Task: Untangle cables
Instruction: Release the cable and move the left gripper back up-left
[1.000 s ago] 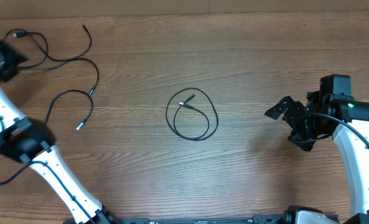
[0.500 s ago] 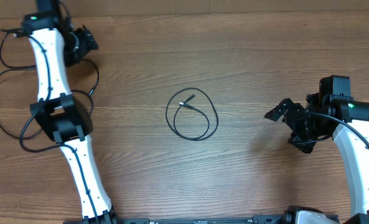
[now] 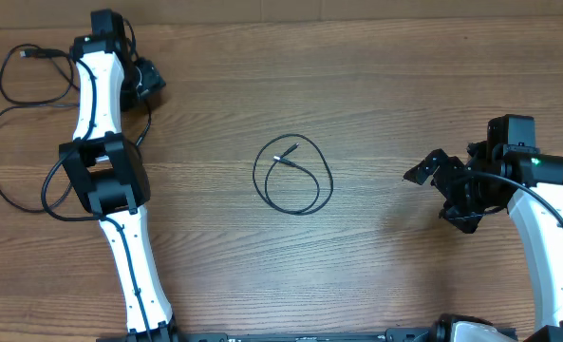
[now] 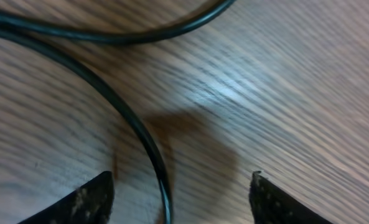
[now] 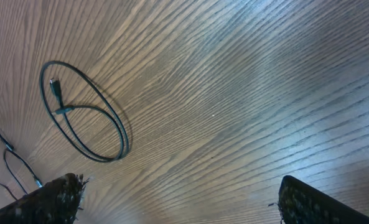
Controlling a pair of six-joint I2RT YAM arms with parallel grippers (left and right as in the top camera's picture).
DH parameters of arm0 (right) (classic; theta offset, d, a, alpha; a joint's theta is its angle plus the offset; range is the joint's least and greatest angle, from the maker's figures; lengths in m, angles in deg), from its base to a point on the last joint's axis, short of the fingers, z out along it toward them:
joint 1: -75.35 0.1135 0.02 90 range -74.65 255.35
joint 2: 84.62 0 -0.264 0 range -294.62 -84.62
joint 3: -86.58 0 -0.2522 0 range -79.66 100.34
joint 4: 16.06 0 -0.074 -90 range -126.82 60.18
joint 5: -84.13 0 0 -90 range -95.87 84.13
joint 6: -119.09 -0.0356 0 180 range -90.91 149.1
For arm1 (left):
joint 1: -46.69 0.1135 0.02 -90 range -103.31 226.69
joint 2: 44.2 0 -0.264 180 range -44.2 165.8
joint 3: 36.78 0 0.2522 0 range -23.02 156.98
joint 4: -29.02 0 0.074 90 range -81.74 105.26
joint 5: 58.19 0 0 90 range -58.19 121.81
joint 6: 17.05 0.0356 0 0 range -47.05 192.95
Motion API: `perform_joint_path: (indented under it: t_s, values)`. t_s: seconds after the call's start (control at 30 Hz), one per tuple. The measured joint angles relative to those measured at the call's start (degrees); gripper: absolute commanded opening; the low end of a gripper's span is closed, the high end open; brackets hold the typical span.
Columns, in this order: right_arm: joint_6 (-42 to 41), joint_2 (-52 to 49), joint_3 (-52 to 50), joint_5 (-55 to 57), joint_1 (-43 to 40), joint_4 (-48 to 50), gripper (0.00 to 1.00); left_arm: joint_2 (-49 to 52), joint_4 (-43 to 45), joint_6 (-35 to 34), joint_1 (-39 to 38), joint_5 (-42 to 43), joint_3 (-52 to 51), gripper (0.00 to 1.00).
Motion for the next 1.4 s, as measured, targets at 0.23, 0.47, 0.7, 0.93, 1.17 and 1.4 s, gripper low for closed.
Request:
perform_joint_path:
  t_s: [0.23,0.47,0.7,0.93,1.17,1.4]
  values:
    - [-0.02,0.0,0.0,-0.02,0.0,-0.11,1.0,-0.31,2.21,-0.9,0.13,-1.81,-2.51,0.04]
    - [0.02,0.0,0.0,-0.02,0.0,-0.07,1.0,-0.76,-3.17,-1.2,1.25,-1.62,-2.54,0.04]
    - [0.02,0.0,0.0,-0.02,0.0,-0.07,1.0,-1.16,-10.73,-2.58,4.33,-1.92,-2.67,0.04]
    - [0.0,0.0,0.0,-0.02,0.0,-0.11,1.0,-3.1,-13.9,-2.82,7.82,-2.73,-3.98,0.36]
    - [0.0,0.0,0.0,-0.02,0.0,-0.13,1.0,-8.92,-15.06,-2.36,7.82,-2.6,-4.0,0.79]
    - [0.0,0.0,0.0,-0.02,0.0,-0.26,1.0,-13.66,-18.16,-3.98,8.28,-1.81,-4.0,1.0]
